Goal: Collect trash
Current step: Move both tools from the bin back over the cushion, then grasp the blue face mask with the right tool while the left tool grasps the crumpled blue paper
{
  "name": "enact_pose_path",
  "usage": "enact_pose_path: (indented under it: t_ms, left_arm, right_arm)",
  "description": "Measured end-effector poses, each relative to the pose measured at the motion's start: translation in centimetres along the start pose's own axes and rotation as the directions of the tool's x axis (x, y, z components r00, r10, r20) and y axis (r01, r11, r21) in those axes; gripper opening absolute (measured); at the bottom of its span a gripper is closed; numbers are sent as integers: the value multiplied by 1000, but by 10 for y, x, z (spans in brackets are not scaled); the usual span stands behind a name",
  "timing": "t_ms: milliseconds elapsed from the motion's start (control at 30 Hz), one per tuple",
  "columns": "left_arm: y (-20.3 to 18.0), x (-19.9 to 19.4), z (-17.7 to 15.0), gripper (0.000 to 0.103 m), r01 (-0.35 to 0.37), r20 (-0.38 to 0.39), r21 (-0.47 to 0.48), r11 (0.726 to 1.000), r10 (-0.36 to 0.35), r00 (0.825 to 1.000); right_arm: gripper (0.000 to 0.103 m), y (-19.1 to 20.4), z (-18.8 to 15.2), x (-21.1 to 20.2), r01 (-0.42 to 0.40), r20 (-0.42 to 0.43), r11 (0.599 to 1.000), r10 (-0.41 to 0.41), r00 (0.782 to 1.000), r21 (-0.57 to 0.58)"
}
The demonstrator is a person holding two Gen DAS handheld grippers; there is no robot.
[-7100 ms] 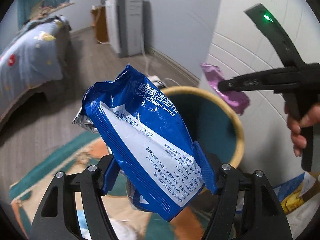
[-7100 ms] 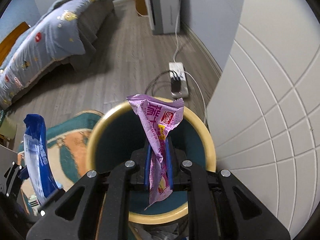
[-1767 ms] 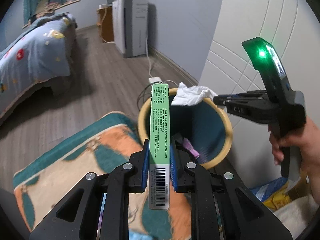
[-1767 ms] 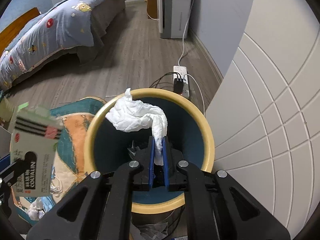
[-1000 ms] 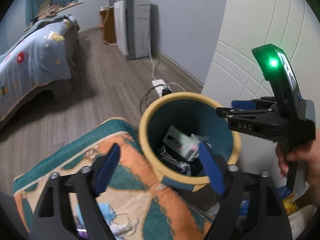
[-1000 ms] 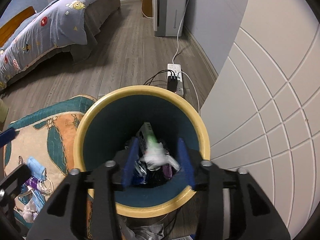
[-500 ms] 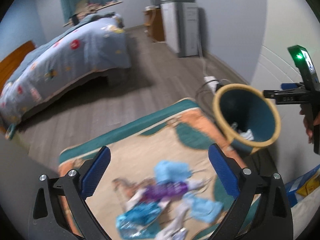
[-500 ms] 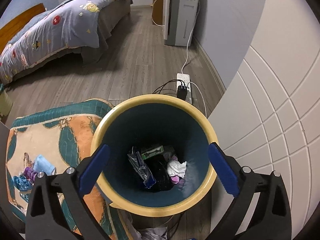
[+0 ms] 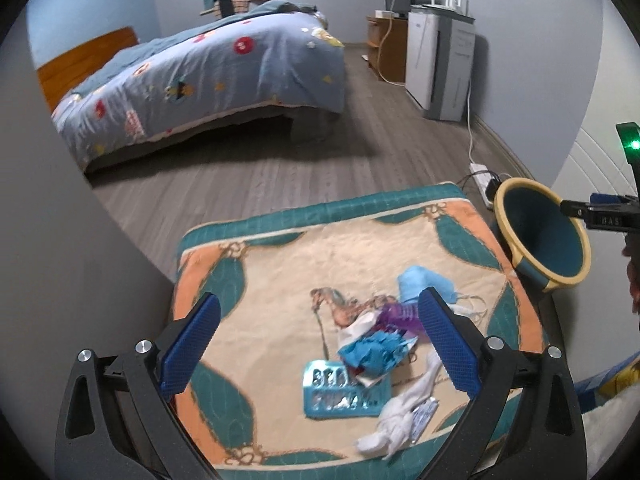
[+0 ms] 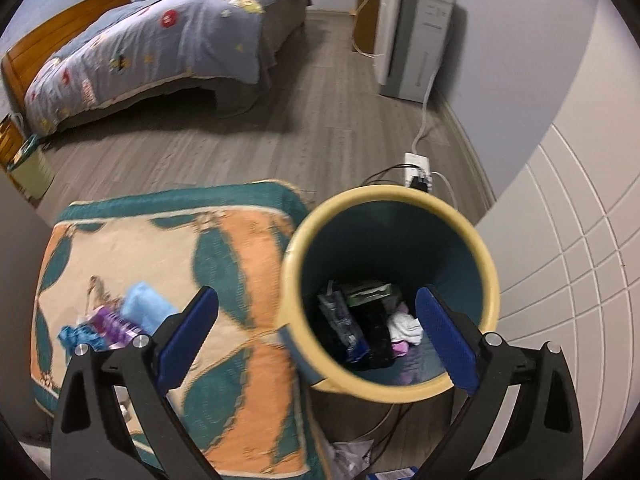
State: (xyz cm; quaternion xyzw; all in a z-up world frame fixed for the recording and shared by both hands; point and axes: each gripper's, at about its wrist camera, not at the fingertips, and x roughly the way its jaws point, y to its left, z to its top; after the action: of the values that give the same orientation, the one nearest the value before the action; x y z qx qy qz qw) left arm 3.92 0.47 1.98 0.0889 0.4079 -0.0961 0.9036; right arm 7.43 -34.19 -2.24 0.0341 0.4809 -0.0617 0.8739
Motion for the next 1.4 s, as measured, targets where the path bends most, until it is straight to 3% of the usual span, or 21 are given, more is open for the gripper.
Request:
enact_pose_path:
  t_ms: [233, 400, 600, 733, 933, 1033, 1167, 1400]
  left_arm:
    - [13, 20, -17, 98, -16, -68, -42, 999, 13, 998]
    - [3, 21, -17, 98, -27, -65, 8, 1000, 27, 998]
    - [-2, 29, -20, 98, 8, -96, -19, 1000, -10, 995]
    - [-4, 38, -24, 98, 4, -125, -22, 1000, -7, 992]
    - [3, 45, -25, 98, -8, -143, -63, 998, -1, 990]
    - [4, 52, -27, 98, 17, -160, -81, 997, -30, 987]
    - [-5, 74, -38, 98, 65, -230, -85, 994, -83, 970]
    - [-25, 104, -48, 98, 62, -293, -21, 998, -66, 954]
  right_arm:
    - [97, 63, -28, 2, -105, -64, 993, 101, 993, -60]
    - [97, 100, -53, 8, -120, -121, 980, 101, 987, -157]
    - [97, 130, -80, 25, -174, -218, 955, 121, 968, -242]
    - [97, 140, -91, 34, -185, -251, 941, 113, 961, -284]
    - [97, 145, -104, 57, -226, -336, 937, 130, 933, -265]
    - [97, 148, -108, 69, -243, -371, 938, 140, 918, -248]
    - [97, 148, -109, 77, -234, -385, 942, 129, 914, -239]
    - [97, 143, -106, 87, -225, -399, 945, 117, 910, -236]
